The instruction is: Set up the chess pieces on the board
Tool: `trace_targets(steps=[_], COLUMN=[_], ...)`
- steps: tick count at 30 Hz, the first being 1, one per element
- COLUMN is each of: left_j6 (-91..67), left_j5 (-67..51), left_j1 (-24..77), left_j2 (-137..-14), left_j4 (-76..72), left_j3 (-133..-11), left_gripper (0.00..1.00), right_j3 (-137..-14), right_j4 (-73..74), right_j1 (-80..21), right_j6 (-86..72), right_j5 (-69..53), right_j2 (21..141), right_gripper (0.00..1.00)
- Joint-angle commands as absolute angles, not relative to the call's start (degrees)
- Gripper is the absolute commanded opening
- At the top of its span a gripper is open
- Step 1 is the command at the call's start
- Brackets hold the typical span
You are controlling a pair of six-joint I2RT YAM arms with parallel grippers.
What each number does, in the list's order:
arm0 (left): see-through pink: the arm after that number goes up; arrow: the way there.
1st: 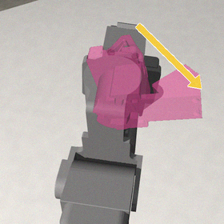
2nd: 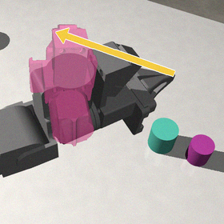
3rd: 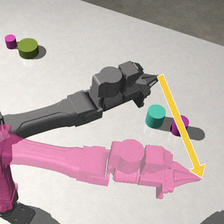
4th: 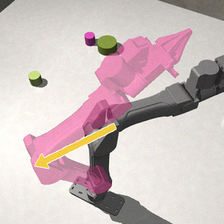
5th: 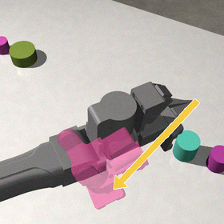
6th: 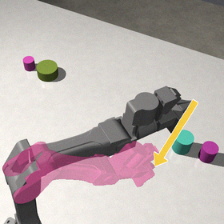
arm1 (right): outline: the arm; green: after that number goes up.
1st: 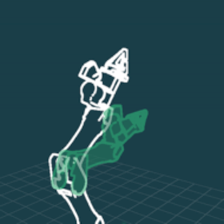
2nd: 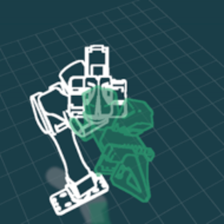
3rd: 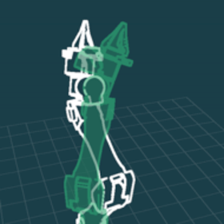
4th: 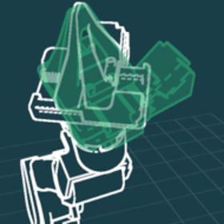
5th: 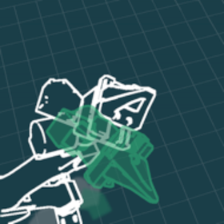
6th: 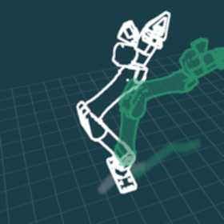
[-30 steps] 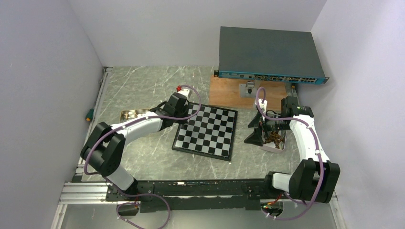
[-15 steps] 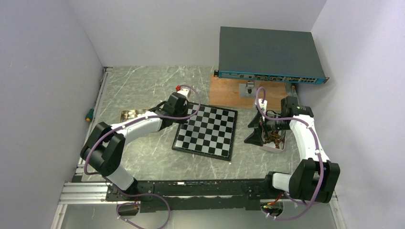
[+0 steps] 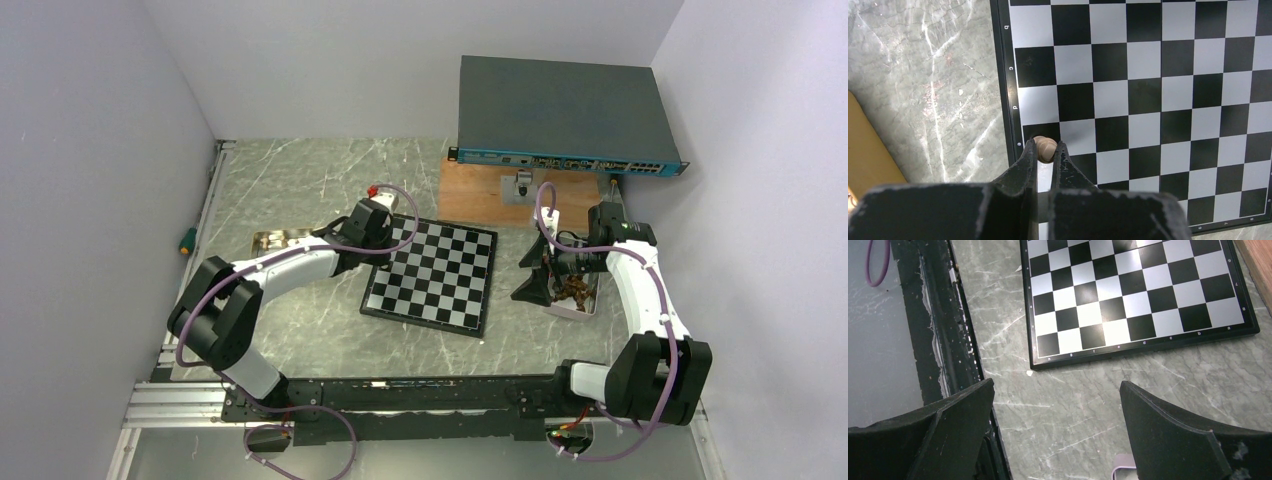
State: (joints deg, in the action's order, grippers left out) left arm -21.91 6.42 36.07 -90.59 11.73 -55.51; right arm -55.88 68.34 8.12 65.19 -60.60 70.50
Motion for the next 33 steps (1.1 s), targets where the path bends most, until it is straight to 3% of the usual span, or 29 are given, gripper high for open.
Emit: trace_targets(steps=[1,17,33], left_j6=[-22.0,-22.0,-21.9], left_j5=[4.9,4.8,5.6], left_j1=[35.9,35.9,35.9], left_j2=[-88.4,-89.6,-89.5], left_j4=[10.5,9.4,10.0], left_j3=[-55.3,-54.4,-54.2], left_gripper=[0.00,0.01,0.28], right_j3=[-56.4,-56.4,-56.4], right_j4=[68.5,68.8,69.1], right_j1=[8.3,8.3,8.3], right_j6=[67.4,67.9,68.2], right_j5=[-62.7,-62.8,-62.8], right_j2=[70.0,70.1,70.0], right_gripper=[0.99,0.99,0.99])
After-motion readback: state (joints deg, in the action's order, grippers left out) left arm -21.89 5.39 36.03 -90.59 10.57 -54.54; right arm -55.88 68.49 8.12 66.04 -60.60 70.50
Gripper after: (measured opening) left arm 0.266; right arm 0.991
